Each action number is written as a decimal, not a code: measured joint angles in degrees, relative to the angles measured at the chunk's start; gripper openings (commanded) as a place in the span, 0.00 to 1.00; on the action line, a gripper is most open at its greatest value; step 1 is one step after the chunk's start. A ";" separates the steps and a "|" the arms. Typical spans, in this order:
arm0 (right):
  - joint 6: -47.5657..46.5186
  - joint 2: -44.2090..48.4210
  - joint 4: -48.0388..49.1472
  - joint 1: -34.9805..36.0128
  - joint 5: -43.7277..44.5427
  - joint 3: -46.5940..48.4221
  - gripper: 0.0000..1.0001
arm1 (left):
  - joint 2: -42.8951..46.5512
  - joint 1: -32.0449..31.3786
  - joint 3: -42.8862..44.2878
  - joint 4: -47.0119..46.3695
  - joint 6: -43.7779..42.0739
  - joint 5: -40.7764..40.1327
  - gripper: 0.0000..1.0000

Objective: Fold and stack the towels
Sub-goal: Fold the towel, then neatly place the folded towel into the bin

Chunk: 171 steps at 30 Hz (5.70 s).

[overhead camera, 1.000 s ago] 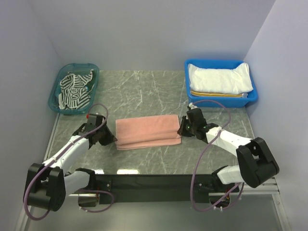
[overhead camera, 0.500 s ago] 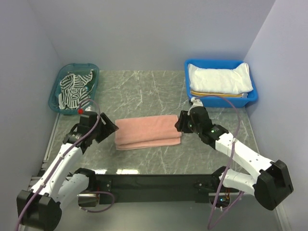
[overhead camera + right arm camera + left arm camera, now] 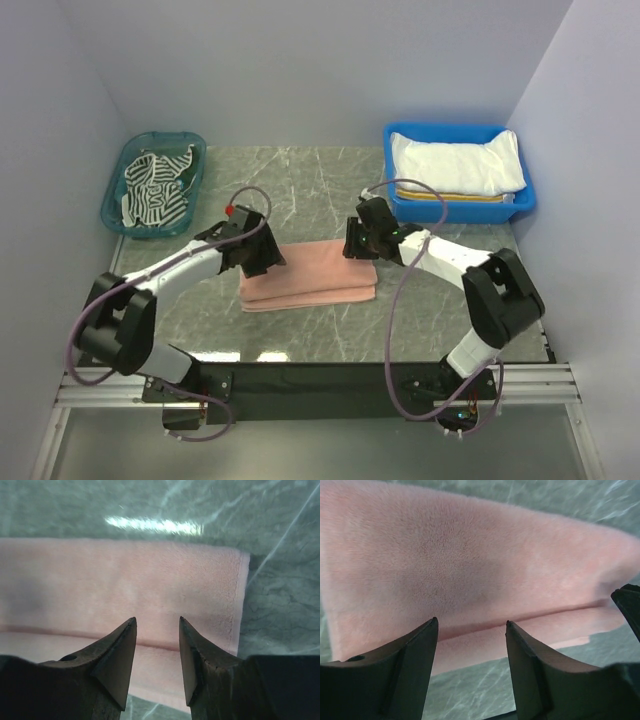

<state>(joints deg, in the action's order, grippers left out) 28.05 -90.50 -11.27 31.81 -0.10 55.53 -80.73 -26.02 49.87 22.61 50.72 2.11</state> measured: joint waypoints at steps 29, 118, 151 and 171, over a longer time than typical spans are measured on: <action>2.10 16.87 -0.04 6.29 -2.38 -20.15 0.45 | 7.78 -15.85 -11.15 0.37 8.00 -11.32 0.65; 11.61 0.28 22.69 -7.72 -6.97 -15.37 0.54 | -14.58 13.57 4.63 -6.69 4.09 -13.75 0.76; 7.28 45.00 -7.58 -21.03 8.09 -32.20 0.95 | -38.71 -40.09 45.27 20.11 -1.38 -27.34 0.65; 8.46 45.99 -1.44 -21.94 -1.75 -37.38 0.91 | -46.69 -40.83 49.94 29.42 6.08 -33.09 0.00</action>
<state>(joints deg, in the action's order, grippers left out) 36.51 -44.51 -12.71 9.87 -1.85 18.15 -127.42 -66.85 99.81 52.03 56.80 -30.98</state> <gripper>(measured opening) 0.917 0.035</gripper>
